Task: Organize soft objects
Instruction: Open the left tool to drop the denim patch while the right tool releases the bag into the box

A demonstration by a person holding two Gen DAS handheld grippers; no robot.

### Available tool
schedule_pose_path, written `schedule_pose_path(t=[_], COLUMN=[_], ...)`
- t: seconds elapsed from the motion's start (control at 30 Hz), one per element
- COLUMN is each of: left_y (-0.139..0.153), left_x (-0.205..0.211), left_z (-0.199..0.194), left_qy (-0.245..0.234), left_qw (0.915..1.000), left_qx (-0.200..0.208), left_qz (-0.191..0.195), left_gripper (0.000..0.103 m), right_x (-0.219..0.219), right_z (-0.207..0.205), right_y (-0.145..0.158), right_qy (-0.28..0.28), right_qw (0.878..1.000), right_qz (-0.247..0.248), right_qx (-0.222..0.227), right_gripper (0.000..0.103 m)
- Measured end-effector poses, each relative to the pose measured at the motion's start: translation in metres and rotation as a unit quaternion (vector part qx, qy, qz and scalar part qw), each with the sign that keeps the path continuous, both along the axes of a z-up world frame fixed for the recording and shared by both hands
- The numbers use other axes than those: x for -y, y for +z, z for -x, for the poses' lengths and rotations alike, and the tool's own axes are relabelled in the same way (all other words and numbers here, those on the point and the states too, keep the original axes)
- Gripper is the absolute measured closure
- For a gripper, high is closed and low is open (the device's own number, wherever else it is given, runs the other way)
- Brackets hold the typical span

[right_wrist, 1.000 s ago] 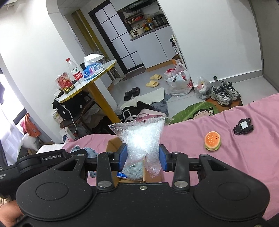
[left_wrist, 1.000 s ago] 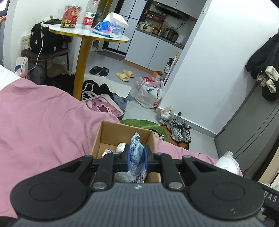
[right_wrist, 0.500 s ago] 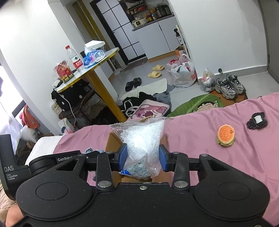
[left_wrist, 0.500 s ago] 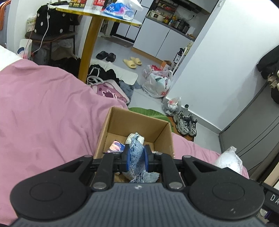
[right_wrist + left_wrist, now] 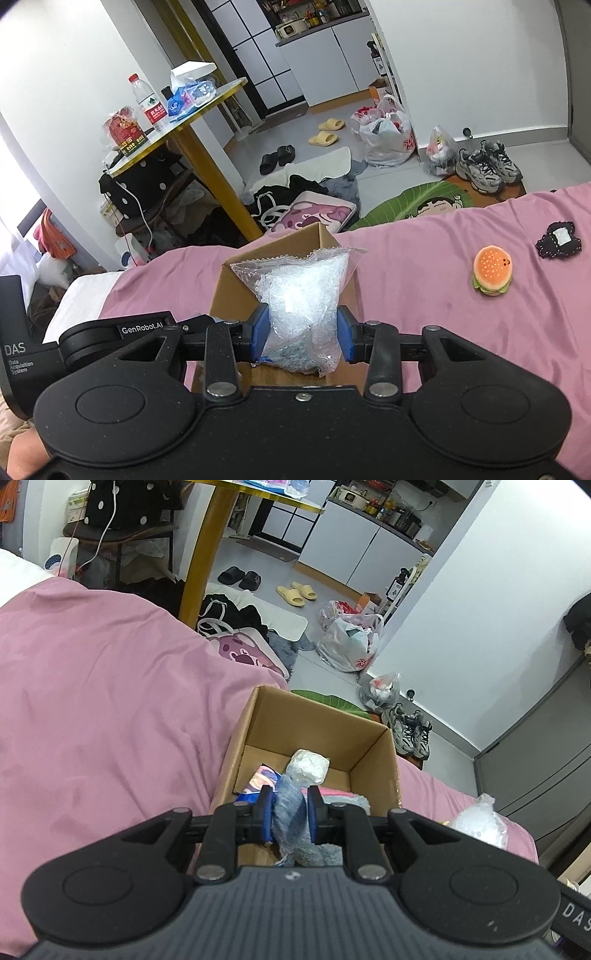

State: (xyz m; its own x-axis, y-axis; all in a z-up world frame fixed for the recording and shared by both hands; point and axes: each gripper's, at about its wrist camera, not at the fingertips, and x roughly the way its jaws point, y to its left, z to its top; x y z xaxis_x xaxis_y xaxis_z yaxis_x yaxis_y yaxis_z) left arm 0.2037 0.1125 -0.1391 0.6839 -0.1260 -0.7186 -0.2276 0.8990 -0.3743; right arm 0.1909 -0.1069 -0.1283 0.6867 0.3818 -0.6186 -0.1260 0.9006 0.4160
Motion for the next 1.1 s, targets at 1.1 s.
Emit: schedule_pose_path(t=[1.1], left_y=[0.008], left_x=[-0.016], left_z=[0.003], left_qy=[0.065], left_qw=[0.997], left_qx=[0.013], left_qz=[-0.039], left_gripper=[0.053], right_x=[-0.028], right_z=[-0.012], right_y=[-0.012], right_qy=[0.043], right_qw=[0.998], right_qz=[-0.04], right_qx=[-0.035], right_gripper=[0.037])
